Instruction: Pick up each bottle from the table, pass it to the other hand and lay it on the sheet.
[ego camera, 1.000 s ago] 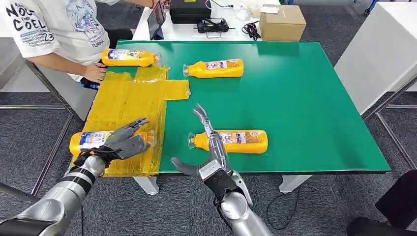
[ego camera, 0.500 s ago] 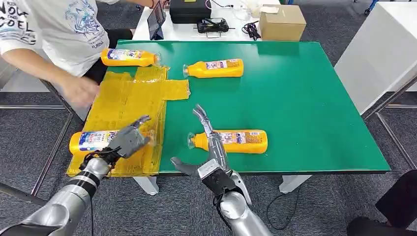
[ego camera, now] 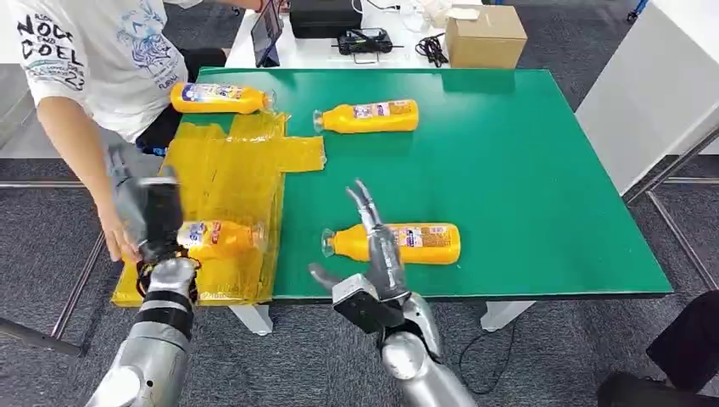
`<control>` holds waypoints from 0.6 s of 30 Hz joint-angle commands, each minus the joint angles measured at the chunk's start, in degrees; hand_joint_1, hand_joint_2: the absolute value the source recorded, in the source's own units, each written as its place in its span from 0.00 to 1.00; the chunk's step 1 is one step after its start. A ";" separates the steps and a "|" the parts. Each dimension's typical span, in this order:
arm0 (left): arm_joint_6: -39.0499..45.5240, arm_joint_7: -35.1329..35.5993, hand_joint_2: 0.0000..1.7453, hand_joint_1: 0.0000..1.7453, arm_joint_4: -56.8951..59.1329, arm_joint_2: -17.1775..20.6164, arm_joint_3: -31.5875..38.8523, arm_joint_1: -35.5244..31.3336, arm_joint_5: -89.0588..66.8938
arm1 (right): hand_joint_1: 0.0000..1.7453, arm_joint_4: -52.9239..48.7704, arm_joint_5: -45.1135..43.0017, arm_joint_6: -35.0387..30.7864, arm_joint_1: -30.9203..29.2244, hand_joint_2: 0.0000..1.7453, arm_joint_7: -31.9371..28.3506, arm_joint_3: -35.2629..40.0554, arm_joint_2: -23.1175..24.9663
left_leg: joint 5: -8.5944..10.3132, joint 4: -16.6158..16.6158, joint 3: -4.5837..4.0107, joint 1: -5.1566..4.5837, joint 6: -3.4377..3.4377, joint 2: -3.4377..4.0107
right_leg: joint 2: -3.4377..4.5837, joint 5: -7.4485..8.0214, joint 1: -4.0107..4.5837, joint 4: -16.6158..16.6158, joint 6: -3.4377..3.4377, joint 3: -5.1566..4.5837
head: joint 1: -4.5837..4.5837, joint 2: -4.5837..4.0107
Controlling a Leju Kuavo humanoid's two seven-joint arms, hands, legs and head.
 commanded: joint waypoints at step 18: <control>-7.00 1.38 0.00 0.00 3.91 2.49 0.69 1.08 11.98 | 0.00 3.50 6.78 0.74 -3.10 1.00 5.83 -12.87 -10.17 | -0.01 -0.02 0.04 -0.01 -0.04 -0.05 | -0.03 -0.02 0.00 -0.01 -0.05 0.08 | 0.00 0.00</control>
